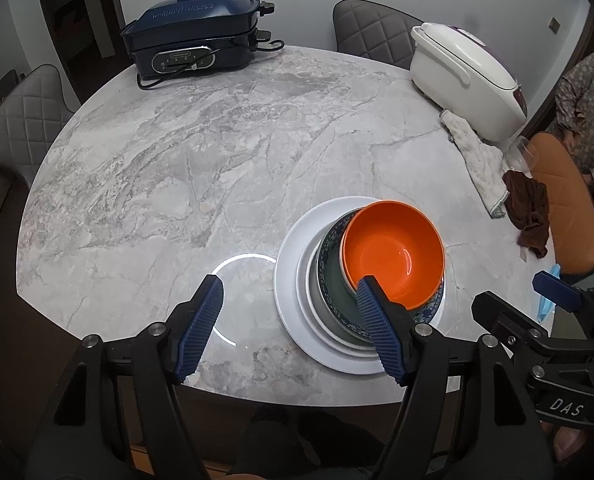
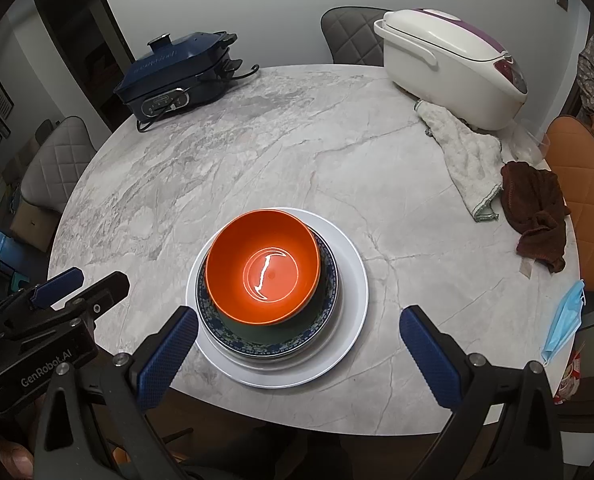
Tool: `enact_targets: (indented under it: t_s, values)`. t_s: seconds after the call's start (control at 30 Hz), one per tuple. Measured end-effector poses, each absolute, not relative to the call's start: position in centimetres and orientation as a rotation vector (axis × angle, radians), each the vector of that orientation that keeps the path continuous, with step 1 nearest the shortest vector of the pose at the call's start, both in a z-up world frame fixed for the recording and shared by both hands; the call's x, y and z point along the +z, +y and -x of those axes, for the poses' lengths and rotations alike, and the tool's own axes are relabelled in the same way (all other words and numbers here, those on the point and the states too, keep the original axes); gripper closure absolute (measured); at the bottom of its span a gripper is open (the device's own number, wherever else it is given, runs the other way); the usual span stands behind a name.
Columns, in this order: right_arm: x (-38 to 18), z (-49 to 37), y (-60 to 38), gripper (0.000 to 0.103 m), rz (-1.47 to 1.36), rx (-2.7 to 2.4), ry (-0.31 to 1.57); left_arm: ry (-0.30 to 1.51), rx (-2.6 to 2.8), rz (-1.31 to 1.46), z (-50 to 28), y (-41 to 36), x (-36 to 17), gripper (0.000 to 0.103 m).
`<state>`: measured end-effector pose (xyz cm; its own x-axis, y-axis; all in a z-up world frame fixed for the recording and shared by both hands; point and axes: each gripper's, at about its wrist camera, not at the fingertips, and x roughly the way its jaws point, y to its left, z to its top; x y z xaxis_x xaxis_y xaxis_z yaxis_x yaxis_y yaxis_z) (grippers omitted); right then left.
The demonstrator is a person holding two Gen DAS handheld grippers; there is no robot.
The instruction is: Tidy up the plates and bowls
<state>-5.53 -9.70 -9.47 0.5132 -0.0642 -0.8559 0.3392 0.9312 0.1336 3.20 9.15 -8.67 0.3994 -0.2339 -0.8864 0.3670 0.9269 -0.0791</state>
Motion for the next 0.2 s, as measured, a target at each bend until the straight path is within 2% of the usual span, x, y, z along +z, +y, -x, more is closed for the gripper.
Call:
enact_targets:
  t_s: [0.2]
  values:
    - [-9.58, 5.53, -9.64, 0.000, -0.301, -0.245, 1.008, 1.098, -0.385, -0.137, -3.16, 9.01, -8.58, 0.035]
